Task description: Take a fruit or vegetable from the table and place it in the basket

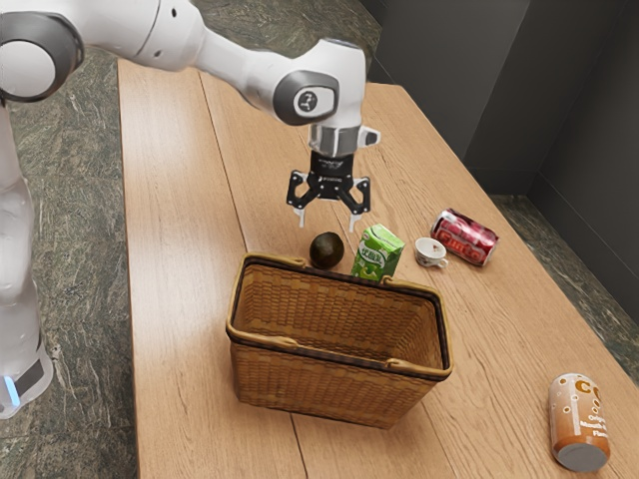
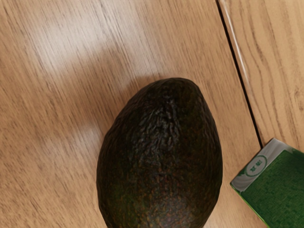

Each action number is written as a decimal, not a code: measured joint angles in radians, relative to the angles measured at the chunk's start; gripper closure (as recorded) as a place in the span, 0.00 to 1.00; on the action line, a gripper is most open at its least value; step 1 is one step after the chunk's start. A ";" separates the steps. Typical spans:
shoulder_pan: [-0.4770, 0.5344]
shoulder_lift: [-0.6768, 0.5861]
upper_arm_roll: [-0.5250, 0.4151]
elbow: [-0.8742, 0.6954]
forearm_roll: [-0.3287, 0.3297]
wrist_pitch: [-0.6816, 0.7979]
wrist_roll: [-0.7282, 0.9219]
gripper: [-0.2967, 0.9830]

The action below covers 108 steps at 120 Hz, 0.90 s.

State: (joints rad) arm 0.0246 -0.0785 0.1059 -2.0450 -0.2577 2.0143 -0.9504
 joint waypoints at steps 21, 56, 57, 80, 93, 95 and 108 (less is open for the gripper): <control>0.014 0.012 0.000 0.001 -0.009 0.011 0.026 0.23; 0.009 0.053 -0.002 0.001 -0.023 0.031 0.057 0.23; 0.010 0.054 -0.002 0.001 -0.024 0.032 0.057 0.23; 0.012 0.082 -0.002 0.001 -0.036 0.042 0.070 0.23; 0.014 0.100 -0.003 0.001 -0.043 0.053 0.076 0.23; 0.014 0.102 -0.003 0.001 -0.044 0.056 0.077 0.23; 0.014 0.107 -0.003 0.001 -0.050 0.068 0.081 0.24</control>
State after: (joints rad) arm 0.0387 0.0289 0.1028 -2.0444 -0.3074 2.0819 -0.8690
